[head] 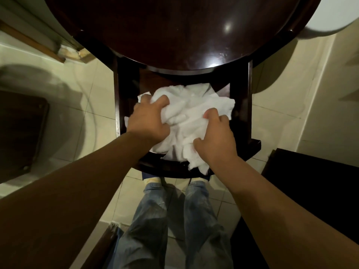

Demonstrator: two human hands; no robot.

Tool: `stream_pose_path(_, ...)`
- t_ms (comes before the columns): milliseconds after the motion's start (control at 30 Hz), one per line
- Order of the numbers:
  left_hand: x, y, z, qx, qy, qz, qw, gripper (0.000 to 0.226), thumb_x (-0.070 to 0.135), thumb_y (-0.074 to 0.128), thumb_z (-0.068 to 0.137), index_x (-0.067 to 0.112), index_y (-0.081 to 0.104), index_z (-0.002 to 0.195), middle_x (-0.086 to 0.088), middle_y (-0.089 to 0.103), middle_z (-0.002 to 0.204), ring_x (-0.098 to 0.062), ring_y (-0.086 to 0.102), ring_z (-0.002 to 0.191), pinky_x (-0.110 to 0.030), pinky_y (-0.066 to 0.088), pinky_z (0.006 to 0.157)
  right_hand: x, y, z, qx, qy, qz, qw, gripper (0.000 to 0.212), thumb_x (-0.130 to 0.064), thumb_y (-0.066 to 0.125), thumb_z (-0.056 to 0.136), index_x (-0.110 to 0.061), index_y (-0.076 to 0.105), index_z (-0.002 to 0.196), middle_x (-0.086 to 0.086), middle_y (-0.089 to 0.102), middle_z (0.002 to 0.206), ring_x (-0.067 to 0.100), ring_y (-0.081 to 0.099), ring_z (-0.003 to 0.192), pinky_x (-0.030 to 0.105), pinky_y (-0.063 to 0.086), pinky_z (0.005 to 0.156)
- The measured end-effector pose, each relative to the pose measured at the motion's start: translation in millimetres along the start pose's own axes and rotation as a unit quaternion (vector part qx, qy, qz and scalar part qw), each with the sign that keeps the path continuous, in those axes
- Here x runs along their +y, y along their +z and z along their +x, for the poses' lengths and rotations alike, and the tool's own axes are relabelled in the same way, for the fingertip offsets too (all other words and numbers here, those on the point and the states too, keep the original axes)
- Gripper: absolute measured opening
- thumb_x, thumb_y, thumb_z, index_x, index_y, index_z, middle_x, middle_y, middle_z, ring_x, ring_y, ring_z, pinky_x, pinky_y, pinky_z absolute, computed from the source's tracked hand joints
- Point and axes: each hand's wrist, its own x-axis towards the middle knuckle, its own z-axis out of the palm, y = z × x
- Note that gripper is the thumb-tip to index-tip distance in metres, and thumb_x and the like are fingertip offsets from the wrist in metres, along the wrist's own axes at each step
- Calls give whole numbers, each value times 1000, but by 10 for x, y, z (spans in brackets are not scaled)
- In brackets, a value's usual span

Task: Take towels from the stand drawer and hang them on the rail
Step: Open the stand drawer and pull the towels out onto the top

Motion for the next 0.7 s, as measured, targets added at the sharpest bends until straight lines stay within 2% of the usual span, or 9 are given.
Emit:
stream_pose_path(67, 39, -164, -99, 78, 68, -30, 994, 33, 40, 65, 75, 26, 47, 99, -4, 48, 117, -30, 53, 97, -42, 52, 71, -86, -110, -93, 45, -38, -11, 998, 56, -13, 69, 75, -27, 43, 122, 7, 45, 117, 30, 57, 84, 33, 48, 59)
stream_pose_path(133, 148, -402, -181, 127, 147, -30, 981, 28, 45, 56, 71, 26, 40, 86, 1, 48, 102, -24, 51, 86, -33, 44, 62, -207, -289, -160, 105, -64, -6, 992, 54, -16, 70, 74, -30, 46, 121, 3, 46, 114, 25, 54, 80, 31, 46, 58)
stream_pose_path(200, 309, -689, -259, 161, 181, -65, 968, 26, 40, 58, 71, 23, 40, 80, 3, 47, 93, -20, 49, 80, -32, 42, 60, -347, -502, -220, 148, -74, 19, 986, 54, -19, 72, 73, -32, 47, 119, 0, 45, 111, 20, 52, 78, 29, 46, 60)
stream_pose_path(300, 540, -1186, -328, 226, 202, -125, 945, 25, 23, 68, 71, 14, 45, 73, -1, 53, 85, -23, 53, 77, -44, 48, 63, -602, -913, -300, 211, -97, 63, 971, 53, -21, 74, 69, -34, 51, 115, -7, 45, 109, 13, 48, 76, 19, 40, 58)
stream_pose_path(467, 912, -2176, -370, 319, 266, -125, 901, 18, 10, 66, 73, -1, 51, 73, -17, 55, 79, -31, 53, 76, -49, 43, 65, -1070, -1694, -374, 310, -172, 98, 930, 56, -21, 74, 67, -31, 55, 118, 0, 51, 116, 1, 41, 86, 7, 35, 64)
stream_pose_path(533, 995, -2484, -260, 358, 272, -100, 887, 17, 10, 64, 73, -1, 52, 77, -16, 54, 82, -31, 52, 78, -49, 42, 65, -1242, -1942, -271, 341, -216, 104, 909, 54, -20, 74, 70, -24, 57, 122, 7, 51, 118, 9, 49, 94, 15, 44, 71)
stream_pose_path(600, 1049, -2689, -92, 400, 267, -67, 874, 16, 13, 63, 72, 2, 53, 79, -11, 52, 84, -29, 50, 78, -46, 41, 64, -1390, -2115, -118, 358, -241, 123, 894, 53, -18, 74, 72, -23, 59, 123, 10, 51, 122, 22, 56, 103, 32, 53, 79)
stream_pose_path(633, 1062, -2748, 17, 412, 258, -53, 872, 17, 15, 63, 72, 5, 53, 82, -9, 52, 86, -28, 50, 78, -43, 41, 63, -1447, -2168, -18, 361, -254, 127, 888, 54, -16, 74, 73, -23, 59, 125, 10, 50, 124, 25, 56, 108, 34, 53, 83)
stream_pose_path(700, 1025, -2734, 253, 410, 221, -22, 885, 21, 22, 65, 74, 13, 55, 90, -7, 54, 95, -28, 53, 83, -38, 41, 63, -1504, -2155, 224, 348, -275, 101, 890, 59, -13, 73, 74, -24, 60, 131, 6, 50, 133, 24, 52, 120, 24, 44, 94)
